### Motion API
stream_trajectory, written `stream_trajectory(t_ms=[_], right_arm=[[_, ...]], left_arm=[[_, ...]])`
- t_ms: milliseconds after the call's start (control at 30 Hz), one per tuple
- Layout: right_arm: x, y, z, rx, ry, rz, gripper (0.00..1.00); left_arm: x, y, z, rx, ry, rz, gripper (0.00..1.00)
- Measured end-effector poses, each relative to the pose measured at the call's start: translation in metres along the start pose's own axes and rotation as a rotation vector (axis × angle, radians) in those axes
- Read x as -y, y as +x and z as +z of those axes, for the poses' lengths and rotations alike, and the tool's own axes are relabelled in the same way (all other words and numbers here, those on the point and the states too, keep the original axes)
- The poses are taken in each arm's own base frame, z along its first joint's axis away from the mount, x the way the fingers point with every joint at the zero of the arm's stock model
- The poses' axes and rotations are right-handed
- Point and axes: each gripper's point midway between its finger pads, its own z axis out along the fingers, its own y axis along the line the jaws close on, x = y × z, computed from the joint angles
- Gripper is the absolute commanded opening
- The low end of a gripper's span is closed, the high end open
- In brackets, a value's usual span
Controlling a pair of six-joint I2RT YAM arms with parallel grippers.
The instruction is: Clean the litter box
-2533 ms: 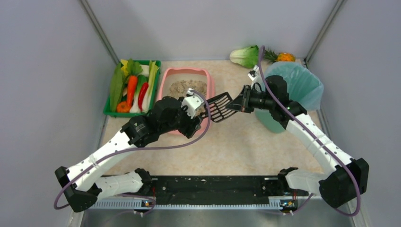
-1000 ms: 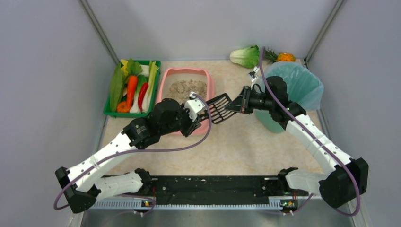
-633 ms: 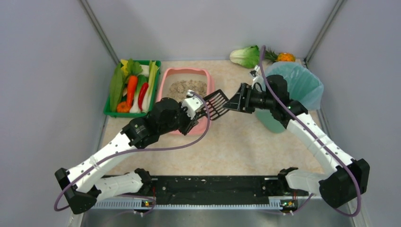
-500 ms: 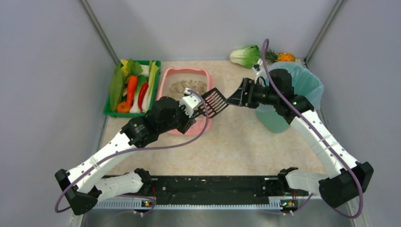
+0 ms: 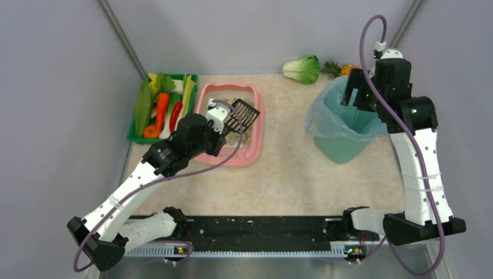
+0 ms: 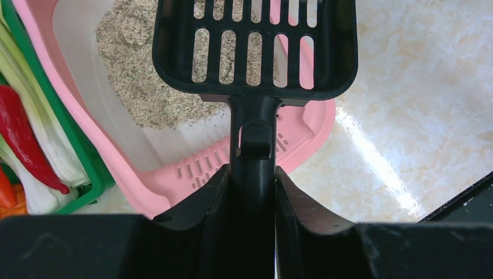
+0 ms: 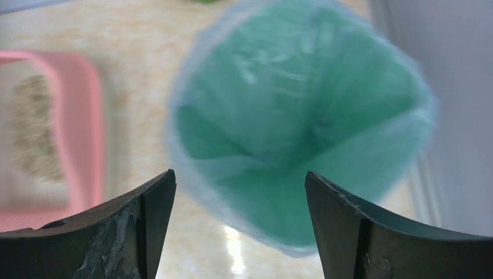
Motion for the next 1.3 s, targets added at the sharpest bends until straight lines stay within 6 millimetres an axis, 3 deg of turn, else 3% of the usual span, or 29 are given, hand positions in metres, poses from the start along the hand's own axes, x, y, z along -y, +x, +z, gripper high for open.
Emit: stream_trajectory(t_ms=[133, 200, 367, 533, 733, 933, 1100, 1300], right_arm=[[0.068, 0.012, -0.002, -0.044, 0.282, 0.01, 0.82], [0.092, 0.021, -0.002, -0.07, 0.378, 0.02, 0.82], [0.128, 0.047, 0.005, -0.145, 0.503, 0.05, 0.77], [0.151, 0.068, 0.018, -0.194, 0.551, 0.097, 0.61], [0.151, 0.084, 0.035, -0.23, 0.514, 0.125, 0.34], [0.146, 0.085, 0.041, -0.225, 0.48, 0.135, 0.0], [0.133, 0.079, 0.049, -0.203, 0.406, 0.158, 0.0], [0.094, 0.085, 0.053, -0.228, 0.294, 0.096, 0.0]], left_arm=[[-0.004, 0.0, -0.005, 0.01, -0.015, -0.01, 0.0], [-0.006, 0.001, -0.006, 0.015, -0.022, -0.013, 0.0], [-0.007, 0.005, -0.007, 0.013, -0.025, -0.014, 0.0], [-0.008, 0.01, -0.008, 0.008, -0.028, -0.014, 0.0], [-0.009, 0.011, -0.013, 0.021, -0.034, -0.015, 0.0], [-0.01, 0.012, -0.014, 0.024, -0.034, -0.016, 0.0], [-0.01, 0.013, -0.014, 0.02, -0.035, -0.016, 0.0], [-0.01, 0.016, -0.011, 0.001, -0.039, -0.014, 0.0]])
